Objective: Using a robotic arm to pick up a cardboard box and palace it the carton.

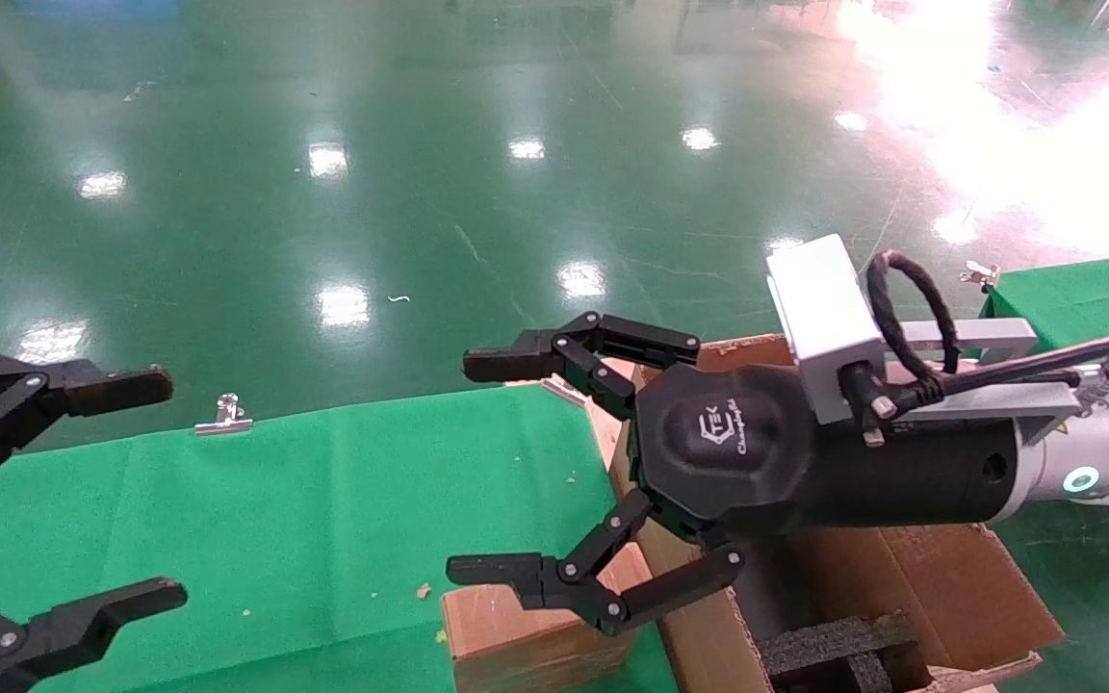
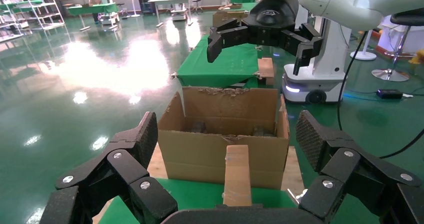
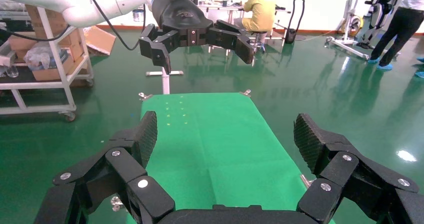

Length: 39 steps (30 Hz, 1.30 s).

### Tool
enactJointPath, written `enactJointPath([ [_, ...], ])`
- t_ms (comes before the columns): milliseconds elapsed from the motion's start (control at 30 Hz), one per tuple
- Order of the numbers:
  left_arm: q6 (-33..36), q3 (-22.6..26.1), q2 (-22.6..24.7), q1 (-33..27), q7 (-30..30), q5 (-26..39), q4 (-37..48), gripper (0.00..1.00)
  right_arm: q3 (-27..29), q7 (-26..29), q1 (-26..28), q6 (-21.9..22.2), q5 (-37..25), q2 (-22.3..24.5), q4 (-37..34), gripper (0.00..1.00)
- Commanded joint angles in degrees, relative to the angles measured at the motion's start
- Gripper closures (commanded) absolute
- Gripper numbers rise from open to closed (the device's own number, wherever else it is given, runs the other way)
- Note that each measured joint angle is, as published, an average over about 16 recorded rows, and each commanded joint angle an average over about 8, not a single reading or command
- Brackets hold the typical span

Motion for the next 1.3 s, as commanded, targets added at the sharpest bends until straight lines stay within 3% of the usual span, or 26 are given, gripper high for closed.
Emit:
enactJointPath([
  [33,0.0,0.0,0.0,0.0,0.0,0.0,0.0,0.0,0.0,0.0,0.0,0.0,0.0,0.0,0.0,0.0],
  [567,0.0,0.0,0.0,0.0,0.0,0.0,0.0,0.0,0.0,0.0,0.0,0.0,0.0,0.0,0.0,0.0],
  [633,0.0,0.0,0.0,0.0,0.0,0.0,0.0,0.17,0.0,0.0,0.0,0.0,0.0,0.0,0.0,0.0],
  [833,0.0,0.0,0.0,0.0,0.0,0.0,0.0,0.92,0.0,0.0,0.0,0.0,0.0,0.0,0.0,0.0],
  [867,0.0,0.0,0.0,0.0,0.0,0.0,0.0,0.98,0.0,0.0,0.0,0.0,0.0,0.0,0.0,0.0],
  [1300,0.0,0.0,0.0,0.0,0.0,0.0,0.01,1.0,-1.28,0.18,0.73,-0.28,-2.71,0.05,-0.79,0.0],
])
